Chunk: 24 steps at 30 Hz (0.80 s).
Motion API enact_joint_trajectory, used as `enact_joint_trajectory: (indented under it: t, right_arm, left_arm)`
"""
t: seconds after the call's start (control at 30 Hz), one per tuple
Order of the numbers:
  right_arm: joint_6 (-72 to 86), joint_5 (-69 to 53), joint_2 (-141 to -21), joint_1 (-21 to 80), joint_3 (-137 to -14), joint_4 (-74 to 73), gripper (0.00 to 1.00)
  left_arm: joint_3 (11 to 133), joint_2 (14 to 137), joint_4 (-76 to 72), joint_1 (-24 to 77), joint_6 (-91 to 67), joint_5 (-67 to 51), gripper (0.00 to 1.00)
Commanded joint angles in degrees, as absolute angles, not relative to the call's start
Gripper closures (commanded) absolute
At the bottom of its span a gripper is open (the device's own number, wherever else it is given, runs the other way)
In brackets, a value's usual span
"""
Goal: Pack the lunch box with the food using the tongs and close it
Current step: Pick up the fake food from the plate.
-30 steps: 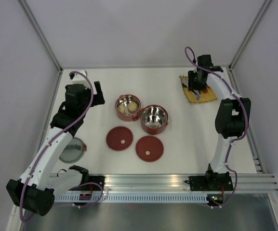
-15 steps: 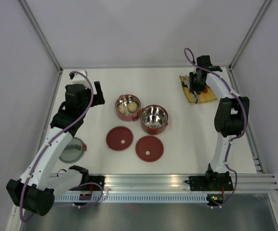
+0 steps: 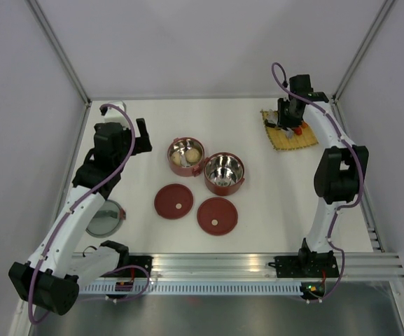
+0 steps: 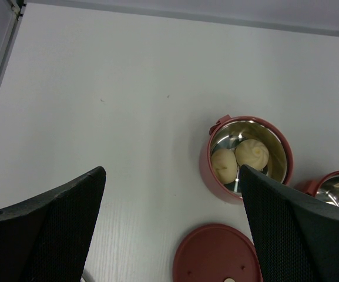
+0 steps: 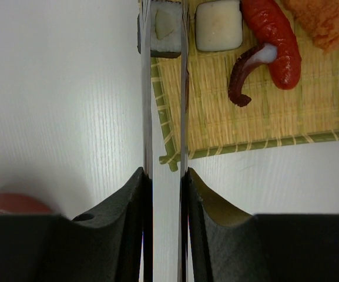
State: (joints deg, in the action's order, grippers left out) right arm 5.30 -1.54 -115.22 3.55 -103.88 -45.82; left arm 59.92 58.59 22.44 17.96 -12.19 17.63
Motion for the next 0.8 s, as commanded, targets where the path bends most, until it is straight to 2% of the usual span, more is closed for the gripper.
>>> enact_joint_trajectory:
  t: [0.0, 0.47, 0.57, 0.77]
  right_arm:
    - [6.68, -0.35, -108.11, 3.78, -103.1, -45.09, 0.8]
    - [8.52, 0.18, -98.1, 4.22, -96.15, -45.7, 0.84]
    - [8.0, 1.83, -95.55, 7.37, -97.38, -49.37, 0.84]
    - [9.66, 6.5, -89.32, 20.11, -97.21, -55.36, 0.84]
  left_arm:
    - [61.17, 57.13, 21.62, 17.75, -12.74, 17.4, 0.0]
    - [61.26, 56.25, 21.62, 17.75, -12.92, 16.7, 0.0]
    - [61.26, 56.34, 21.62, 17.75, -12.92, 16.44, 0.0]
    - [61.26, 56.16, 21.53, 17.75, -12.92, 16.79, 0.0]
